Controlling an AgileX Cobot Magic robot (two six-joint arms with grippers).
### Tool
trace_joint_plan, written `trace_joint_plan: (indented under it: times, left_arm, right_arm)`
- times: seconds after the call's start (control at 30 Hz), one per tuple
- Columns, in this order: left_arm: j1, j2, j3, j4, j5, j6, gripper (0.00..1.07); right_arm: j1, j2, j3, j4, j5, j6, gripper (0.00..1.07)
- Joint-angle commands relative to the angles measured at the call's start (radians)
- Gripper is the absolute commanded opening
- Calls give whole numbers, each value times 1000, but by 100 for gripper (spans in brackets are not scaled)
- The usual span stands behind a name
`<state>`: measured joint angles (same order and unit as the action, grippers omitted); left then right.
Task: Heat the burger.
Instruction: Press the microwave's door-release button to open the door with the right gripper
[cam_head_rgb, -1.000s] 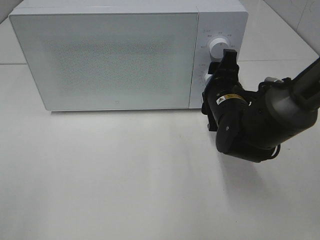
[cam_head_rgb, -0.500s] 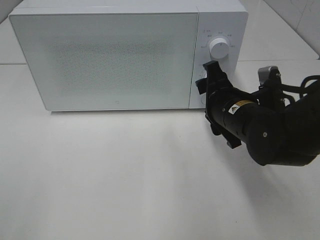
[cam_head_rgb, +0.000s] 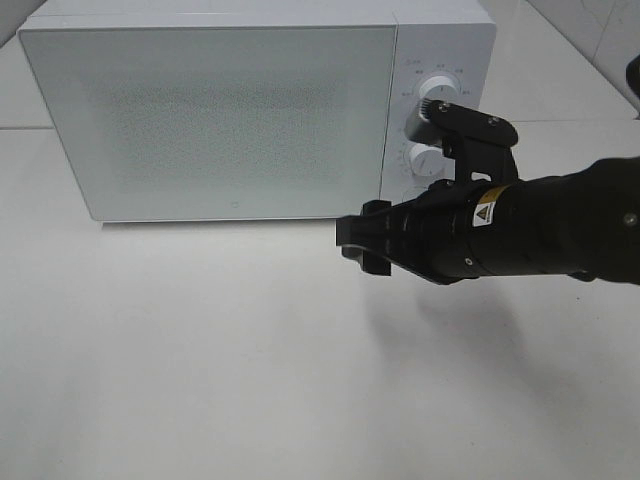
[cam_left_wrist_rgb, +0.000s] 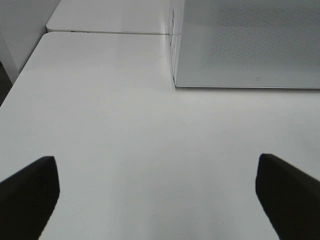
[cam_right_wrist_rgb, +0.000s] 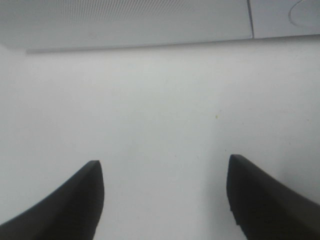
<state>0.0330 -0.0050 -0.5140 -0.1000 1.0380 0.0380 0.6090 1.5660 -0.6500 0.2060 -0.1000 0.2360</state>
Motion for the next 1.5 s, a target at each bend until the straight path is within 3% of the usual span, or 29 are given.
trace_joint_plan:
  times: [0.03,0.07,0.33,0.67,1.03,1.1,1.17,1.2,1.27,1.37,1.5]
  left_arm:
    - [1,-22,1,-4,-5,2,102]
    - [1,-22,1,-4,-5,2,102]
    - [1,-22,1,-4,-5,2,102]
    - [1,-22,1,-4,-5,2,102]
    - [1,-22,1,-4,-5,2,102]
    - [1,-22,1,-4,-5,2,102]
    - [1,-22,1,-4,-5,2,102]
    - [1,-22,1,-4,-5,2,102]
    - [1,-22,1,-4,-5,2,102]
    - [1,-22,1,-4,-5,2,102]
    - [1,-22,1,-4,-5,2,102]
  right_arm:
    - [-5,-57,-39,-95,213,-54,69]
    - [-5,-84,-56,-124,332,-54,69]
    - [-5,-189,-62,-154,679,-80,69]
    - [-5,-374,-60,-191,845,-80,69]
    - [-17,-809,59,-189,896,-79,69]
    - [-57,-878,89,-182,905,-79,69]
    - [-155,-998,126,-185,940,-88,69]
    - [-155,-998,126,-185,940,-88,69]
    - [-253,-1149,139,-187,953,-105,70]
    - [-274,-1190,138,-187,953,-104,72]
    - [-369,-1341,130,-179,981,-102,78]
